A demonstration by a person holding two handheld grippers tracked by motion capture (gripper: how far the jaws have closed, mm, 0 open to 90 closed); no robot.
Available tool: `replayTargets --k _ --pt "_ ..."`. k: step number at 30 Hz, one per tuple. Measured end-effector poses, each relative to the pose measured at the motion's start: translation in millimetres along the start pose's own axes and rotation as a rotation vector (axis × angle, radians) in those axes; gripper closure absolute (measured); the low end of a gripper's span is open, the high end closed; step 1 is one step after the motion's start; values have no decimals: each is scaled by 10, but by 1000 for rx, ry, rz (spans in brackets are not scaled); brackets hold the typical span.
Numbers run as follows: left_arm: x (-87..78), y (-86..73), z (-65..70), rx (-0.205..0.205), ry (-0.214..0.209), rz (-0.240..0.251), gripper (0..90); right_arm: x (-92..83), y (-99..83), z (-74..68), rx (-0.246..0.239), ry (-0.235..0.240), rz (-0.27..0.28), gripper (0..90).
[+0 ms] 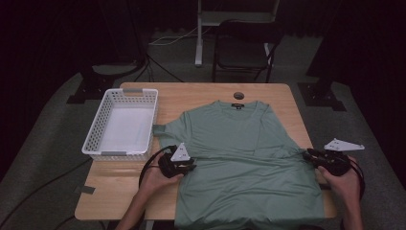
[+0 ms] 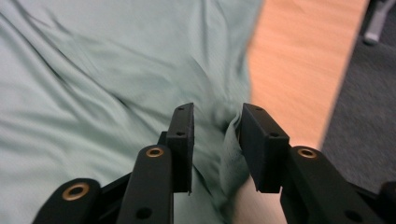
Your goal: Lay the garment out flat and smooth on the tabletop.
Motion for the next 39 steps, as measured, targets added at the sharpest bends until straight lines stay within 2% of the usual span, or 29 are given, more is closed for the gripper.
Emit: replayTargets --k 6,11,14,15,16,20,24,28,34,39 --pt "-10 -21 6 -10 3 11 740 252 242 -108 -29 21 -30 611" --pt "-35 -48 16 -16 -3 15 737 503 322 -158 -37 18 -79 592" --pt "-39 -53 17 -17 -3 17 735 577 331 -158 -36 13 -100 589" --pt "-39 -55 19 -18 -1 20 735 609 328 -156 -35 11 -115 626" --pt "-39 -57 19 -19 -1 21 735 612 317 -171 -45 20 -119 728" --pt "-40 -59 18 -22 0 22 734 495 262 -221 -77 28 -112 839" --pt "-40 -62 18 -25 0 24 734 327 154 -243 -97 33 -111 853" --pt "-41 -64 19 -26 1 24 734 173 31 -208 -99 18 -109 858" --pt "-41 -68 13 -29 -2 26 734 12 -125 -72 -65 -24 -111 861" --pt "-41 -72 12 -32 -5 30 734 -92 -239 127 -13 -95 -95 859"
Point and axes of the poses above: each handheld gripper's, and its own axes: x roughly forward along the jaws, y roughly out of its top, z roughly to its right, the point moved 3 cm from there along x, roughly forward along the jaws
